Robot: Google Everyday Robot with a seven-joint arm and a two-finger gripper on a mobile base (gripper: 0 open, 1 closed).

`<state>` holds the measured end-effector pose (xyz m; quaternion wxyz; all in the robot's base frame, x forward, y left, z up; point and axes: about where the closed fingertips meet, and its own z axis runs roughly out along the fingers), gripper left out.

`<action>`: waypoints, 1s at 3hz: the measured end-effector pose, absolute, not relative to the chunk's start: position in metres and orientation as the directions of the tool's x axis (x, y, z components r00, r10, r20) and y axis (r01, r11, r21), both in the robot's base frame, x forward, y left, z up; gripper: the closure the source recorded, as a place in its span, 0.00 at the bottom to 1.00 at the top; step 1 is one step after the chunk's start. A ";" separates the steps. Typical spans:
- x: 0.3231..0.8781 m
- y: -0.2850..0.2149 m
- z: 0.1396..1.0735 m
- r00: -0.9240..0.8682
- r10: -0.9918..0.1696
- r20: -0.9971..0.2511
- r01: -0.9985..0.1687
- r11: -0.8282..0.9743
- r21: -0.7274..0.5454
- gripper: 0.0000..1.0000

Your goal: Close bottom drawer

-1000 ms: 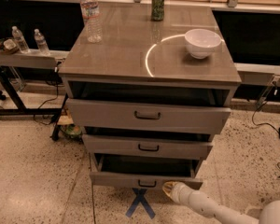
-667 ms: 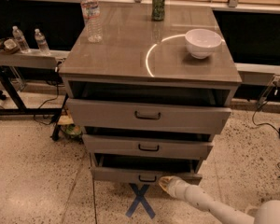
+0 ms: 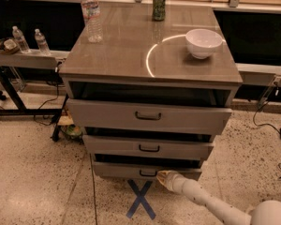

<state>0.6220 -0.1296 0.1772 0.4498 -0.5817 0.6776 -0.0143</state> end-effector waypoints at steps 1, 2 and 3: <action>0.627 -0.133 0.178 0.082 -0.802 -0.591 -0.768 0.327 -0.551 1.00; 0.628 -0.134 0.178 0.082 -0.803 -0.591 -0.767 0.328 -0.552 1.00; 0.623 -0.164 0.174 0.027 -0.831 -0.555 -0.764 0.340 -0.548 1.00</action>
Offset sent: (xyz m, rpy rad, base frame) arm 0.0075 -0.0194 0.0013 -0.0133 -0.0236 -0.0378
